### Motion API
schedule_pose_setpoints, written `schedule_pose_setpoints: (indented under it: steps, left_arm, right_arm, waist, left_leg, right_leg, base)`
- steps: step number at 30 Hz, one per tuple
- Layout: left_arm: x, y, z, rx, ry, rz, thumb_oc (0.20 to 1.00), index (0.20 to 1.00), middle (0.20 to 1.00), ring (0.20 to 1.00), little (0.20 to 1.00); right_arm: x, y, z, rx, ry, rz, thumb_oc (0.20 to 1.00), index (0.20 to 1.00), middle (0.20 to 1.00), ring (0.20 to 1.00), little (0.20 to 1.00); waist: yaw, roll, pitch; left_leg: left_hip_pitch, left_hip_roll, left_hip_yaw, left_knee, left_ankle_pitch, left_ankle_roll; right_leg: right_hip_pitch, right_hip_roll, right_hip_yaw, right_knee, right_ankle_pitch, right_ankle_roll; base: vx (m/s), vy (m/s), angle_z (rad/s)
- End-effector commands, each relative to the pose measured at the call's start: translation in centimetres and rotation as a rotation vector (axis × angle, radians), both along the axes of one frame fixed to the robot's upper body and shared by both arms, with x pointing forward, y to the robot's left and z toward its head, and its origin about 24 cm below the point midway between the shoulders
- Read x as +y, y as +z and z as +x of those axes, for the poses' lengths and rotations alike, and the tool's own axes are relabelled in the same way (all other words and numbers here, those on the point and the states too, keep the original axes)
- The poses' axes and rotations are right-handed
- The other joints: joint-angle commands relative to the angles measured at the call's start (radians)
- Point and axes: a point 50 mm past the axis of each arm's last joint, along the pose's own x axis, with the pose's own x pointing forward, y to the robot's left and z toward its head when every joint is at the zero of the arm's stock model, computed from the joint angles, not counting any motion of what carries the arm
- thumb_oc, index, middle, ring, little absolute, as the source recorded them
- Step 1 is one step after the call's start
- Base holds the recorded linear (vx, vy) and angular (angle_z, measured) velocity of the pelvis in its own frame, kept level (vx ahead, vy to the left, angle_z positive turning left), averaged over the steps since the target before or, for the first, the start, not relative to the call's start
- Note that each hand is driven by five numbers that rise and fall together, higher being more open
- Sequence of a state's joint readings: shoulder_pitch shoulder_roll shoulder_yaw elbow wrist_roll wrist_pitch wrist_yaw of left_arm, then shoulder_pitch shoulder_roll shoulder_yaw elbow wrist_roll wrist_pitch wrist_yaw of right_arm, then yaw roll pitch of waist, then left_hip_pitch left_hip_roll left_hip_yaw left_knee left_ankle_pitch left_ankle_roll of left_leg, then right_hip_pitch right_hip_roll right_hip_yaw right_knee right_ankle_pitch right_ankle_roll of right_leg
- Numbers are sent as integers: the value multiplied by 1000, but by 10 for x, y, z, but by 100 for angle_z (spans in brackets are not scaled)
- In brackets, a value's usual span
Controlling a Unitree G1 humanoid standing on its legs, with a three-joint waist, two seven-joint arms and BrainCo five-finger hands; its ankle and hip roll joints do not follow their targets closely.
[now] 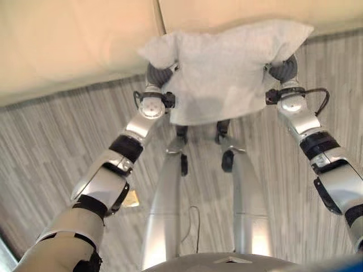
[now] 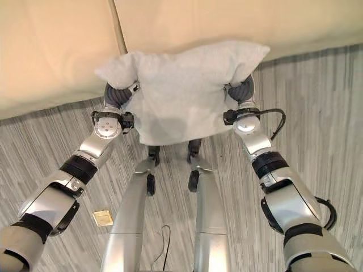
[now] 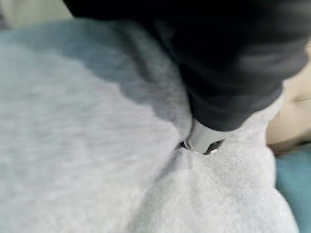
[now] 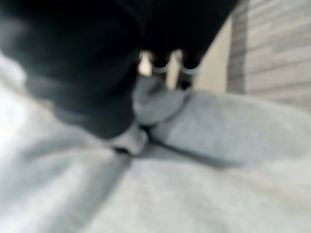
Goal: Pick up all the scattered cushions and arrange them neatly on the sofa.
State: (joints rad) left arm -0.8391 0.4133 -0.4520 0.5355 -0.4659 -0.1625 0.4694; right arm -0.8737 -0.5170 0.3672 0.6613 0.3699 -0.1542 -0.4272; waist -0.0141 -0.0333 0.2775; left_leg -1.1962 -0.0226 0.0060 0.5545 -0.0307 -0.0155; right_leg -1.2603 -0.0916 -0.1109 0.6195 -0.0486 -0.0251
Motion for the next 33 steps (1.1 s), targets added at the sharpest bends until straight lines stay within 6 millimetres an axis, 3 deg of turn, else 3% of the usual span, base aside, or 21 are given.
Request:
schedule_pose_setpoints:
  steps: [1,3,4,9,12,17,18,20,24,28,33]
  left_arm:
    - [-36,49,-11,-263,-162,-21,200,200,200,200,200]
    - [-32,40,-14,-251,-161,-34,200,200,200,200,200]
    - [-30,37,-18,-255,-166,-37,200,200,200,200,200]
    - [-18,8,-32,-206,-169,-93,200,200,200,200,200]
    - [-2,-25,-49,-129,-145,-117,200,200,200,200,200]
    - [14,-64,-69,-13,-102,-169,200,200,200,200,200]
    - [14,-64,-69,-13,-102,-168,200,200,200,200,200]
    - [22,-89,-81,75,-80,-178,200,200,200,200,200]
    - [29,-111,-94,152,-63,-184,200,200,200,200,200]
    - [33,-131,-108,227,-58,-218,200,200,200,200,200]
    - [32,-137,-116,256,-77,-191,200,200,200,200,200]
  right_arm:
    - [60,44,-11,-257,269,29,200,200,200,200,200]
    - [55,34,-14,-240,260,24,200,200,200,200,200]
    - [54,27,-17,-233,261,31,200,200,200,200,200]
    - [47,-6,-31,-169,261,19,200,200,200,200,200]
    - [43,-46,-49,-75,241,29,200,200,200,200,200]
    - [41,-79,-68,22,257,45,200,200,200,200,200]
    - [41,-79,-68,22,257,46,200,200,200,200,200]
    - [35,-95,-77,77,247,33,200,200,200,200,200]
    - [20,-110,-88,135,206,0,200,200,200,200,200]
    - [13,-121,-98,182,190,-5,200,200,200,200,200]
    - [13,-127,-101,210,191,-7,200,200,200,200,200]
  waist:
    - [-26,28,-44]
    - [-22,23,-51]
    - [-19,19,-50]
    - [-8,2,-65]
    - [6,-9,-74]
    - [19,-21,-106]
    - [17,-20,-106]
    - [25,-30,-133]
    - [25,-42,-163]
    - [17,-42,-191]
    - [29,-45,-216]
  left_leg:
    - [71,7,-86,-48,-45,-46]
    - [144,4,-92,-86,-43,-48]
    - [174,1,-91,-113,-6,-49]
    - [401,-5,-102,-213,0,-52]
    - [640,6,-107,-314,11,-60]
    - [819,23,-105,-399,25,-73]
    - [819,22,-106,-403,30,-73]
    - [892,35,-100,-433,27,-80]
    - [951,32,-68,-449,30,-86]
    - [1039,73,66,-445,-8,-67]
    - [1113,57,82,-488,-23,-48]
  right_leg:
    - [112,-15,-4,-31,-31,117]
    - [181,-20,-8,-68,-32,117]
    - [212,-29,-19,-99,0,111]
    - [432,-33,-46,-205,8,113]
    - [677,-23,-73,-307,0,110]
    - [886,-3,-103,-413,-6,104]
    - [887,-4,-105,-418,-1,104]
    - [986,7,-121,-477,-3,104]
    - [1096,9,-148,-557,7,111]
    - [1183,-9,-180,-592,17,126]
    - [1241,-33,-174,-604,33,150]
  base:
    - [-30,4,2]
    - [-41,5,3]
    - [-70,2,12]
    - [21,-23,14]
    - [123,-43,12]
    - [110,-43,11]
    - [51,-24,19]
    - [102,-35,19]
    - [79,23,29]
    - [95,127,31]
    - [108,155,9]
